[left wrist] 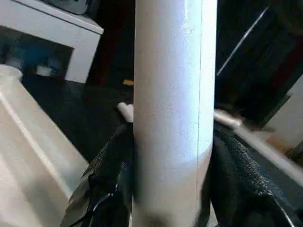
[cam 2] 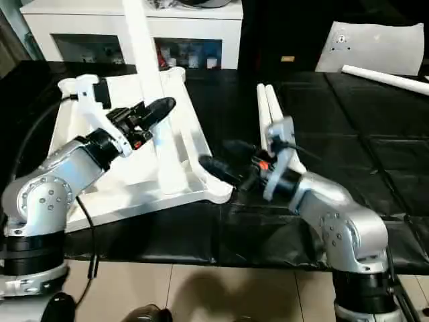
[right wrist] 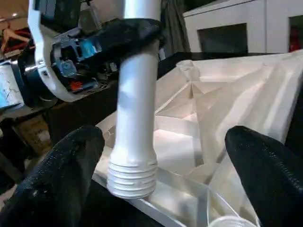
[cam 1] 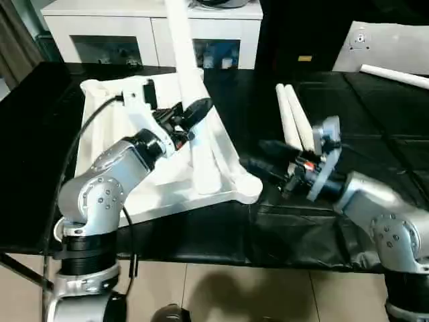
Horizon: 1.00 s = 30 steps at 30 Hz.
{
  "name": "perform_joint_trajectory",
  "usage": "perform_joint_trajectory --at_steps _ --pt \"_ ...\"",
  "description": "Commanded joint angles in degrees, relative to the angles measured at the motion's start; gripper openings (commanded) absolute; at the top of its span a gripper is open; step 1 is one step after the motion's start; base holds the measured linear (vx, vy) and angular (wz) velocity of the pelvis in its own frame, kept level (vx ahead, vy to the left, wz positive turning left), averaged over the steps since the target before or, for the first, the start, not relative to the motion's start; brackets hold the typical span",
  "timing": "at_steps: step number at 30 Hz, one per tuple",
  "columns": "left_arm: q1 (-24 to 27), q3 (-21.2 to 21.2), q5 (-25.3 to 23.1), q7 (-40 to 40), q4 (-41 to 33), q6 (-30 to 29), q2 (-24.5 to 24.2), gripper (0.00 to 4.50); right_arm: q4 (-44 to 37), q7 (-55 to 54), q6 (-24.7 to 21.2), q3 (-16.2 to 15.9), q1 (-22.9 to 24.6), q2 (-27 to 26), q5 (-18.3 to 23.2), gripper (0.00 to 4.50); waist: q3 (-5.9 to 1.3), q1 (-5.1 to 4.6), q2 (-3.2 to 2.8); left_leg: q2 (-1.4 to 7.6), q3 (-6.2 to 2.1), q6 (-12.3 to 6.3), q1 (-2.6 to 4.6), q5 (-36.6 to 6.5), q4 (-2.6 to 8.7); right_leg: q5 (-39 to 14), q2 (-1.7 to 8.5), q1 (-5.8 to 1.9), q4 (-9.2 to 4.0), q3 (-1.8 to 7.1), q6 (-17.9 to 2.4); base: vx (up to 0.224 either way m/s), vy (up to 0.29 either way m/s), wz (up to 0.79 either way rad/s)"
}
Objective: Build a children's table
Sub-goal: Pick table leg
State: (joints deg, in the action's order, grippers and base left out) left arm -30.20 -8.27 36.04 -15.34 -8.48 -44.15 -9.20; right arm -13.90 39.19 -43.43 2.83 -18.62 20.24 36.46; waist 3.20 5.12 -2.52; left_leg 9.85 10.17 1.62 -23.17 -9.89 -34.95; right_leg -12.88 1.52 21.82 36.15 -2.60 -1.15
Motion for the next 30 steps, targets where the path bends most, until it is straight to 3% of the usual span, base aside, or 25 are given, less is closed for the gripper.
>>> perform_joint_trajectory --at_steps 1,7,13,20,30 --pt "-1.16 1.92 -2.84 1.89 -2.14 -0.13 -0.52 1.84 -1.90 -2.47 -0.55 -1.77 -1.08 -0.63 -1.59 4.50 -3.96 0.05 0.67 3.39 -1.65 -1.24 1.51 -4.76 3.32 -7.18 6.07 -2.20 -4.82 2.98 -7.71 0.000 0.000 0.00" --pt "-1.72 7.03 -8.90 8.61 -5.46 1.84 2.48 1.84 -2.33 -13.40 0.30 -8.49 -2.63 -8.48 -8.77 4.50 -3.82 -0.24 0.58 3.46 -1.70 0.08 1.56 -5.59 3.54 -8.12 6.18 -1.95 -4.83 3.09 -7.86 0.000 0.000 0.00" --pt "-1.69 8.16 -9.88 11.14 -7.04 1.57 5.34 1.84 2.66 -19.67 0.84 -10.12 -4.19 -12.13 -12.91 3.95 -3.83 -0.28 0.64 3.30 -1.70 1.46 1.57 -6.40 3.62 -8.11 6.10 -1.96 -4.77 3.19 -6.86 0.000 0.000 0.00" --pt "-1.57 8.88 -10.17 11.07 -7.92 0.50 5.51 1.84 4.37 -20.70 1.11 -9.68 -5.17 -14.05 -12.96 3.27 -4.00 -0.27 0.65 3.21 -1.71 1.14 1.36 -5.16 3.52 -5.19 6.04 -2.13 -4.47 3.19 -6.10 0.000 0.000 0.00" --pt "-0.49 10.03 -9.85 10.97 -9.24 -0.74 6.66 1.84 6.08 -18.06 1.40 -11.43 -5.95 -13.66 -13.78 2.53 -3.91 -0.19 0.67 3.25 -1.71 1.32 1.37 -6.06 3.55 -6.06 6.10 -2.20 -4.56 3.21 -6.00 0.000 0.000 0.00"
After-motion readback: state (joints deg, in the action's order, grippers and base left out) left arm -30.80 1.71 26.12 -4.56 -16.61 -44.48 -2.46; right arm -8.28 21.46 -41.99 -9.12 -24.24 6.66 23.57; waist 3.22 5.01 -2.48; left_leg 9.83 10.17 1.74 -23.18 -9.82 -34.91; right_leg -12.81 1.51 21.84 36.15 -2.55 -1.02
